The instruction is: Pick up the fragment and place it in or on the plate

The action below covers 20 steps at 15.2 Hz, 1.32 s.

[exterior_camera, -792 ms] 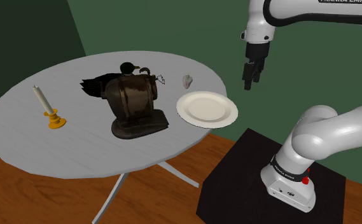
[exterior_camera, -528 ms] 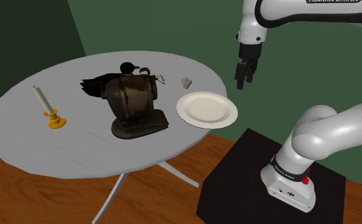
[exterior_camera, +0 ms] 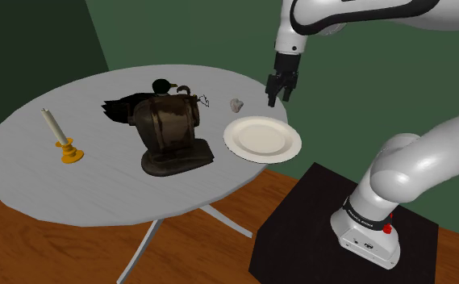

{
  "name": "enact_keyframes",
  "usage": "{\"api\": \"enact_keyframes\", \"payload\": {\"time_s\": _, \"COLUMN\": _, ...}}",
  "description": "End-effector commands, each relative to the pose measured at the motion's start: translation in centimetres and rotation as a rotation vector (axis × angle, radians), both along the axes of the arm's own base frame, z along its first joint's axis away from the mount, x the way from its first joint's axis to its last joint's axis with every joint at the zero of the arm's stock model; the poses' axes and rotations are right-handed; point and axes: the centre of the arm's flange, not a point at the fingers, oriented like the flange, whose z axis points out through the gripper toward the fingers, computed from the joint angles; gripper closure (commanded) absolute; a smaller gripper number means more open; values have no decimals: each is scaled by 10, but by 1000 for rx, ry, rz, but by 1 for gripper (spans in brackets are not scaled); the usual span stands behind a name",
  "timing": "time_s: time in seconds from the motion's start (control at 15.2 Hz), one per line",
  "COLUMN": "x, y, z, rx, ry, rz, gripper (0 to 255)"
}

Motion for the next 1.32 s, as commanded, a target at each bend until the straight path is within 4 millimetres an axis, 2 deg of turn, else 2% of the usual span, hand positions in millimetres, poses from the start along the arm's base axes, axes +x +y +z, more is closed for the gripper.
{"api": "enact_keyframes", "payload": {"time_s": 0.0, "x": 21, "y": -2, "z": -6, "rx": 20, "ry": -23, "rz": -19, "gripper": 0}}
{"api": "enact_keyframes", "payload": {"time_s": 0.66, "x": 130, "y": -3, "z": -14, "rx": 115, "ry": -126, "rz": -105, "gripper": 0}}
{"api": "enact_keyframes", "payload": {"time_s": 1.12, "x": 133, "y": 6, "z": -49, "rx": 115, "ry": -126, "rz": -105, "gripper": 0}}
{"api": "enact_keyframes", "payload": {"time_s": 1.25, "x": 133, "y": 6, "z": -52, "rx": 115, "ry": -126, "rz": -105, "gripper": 0}}
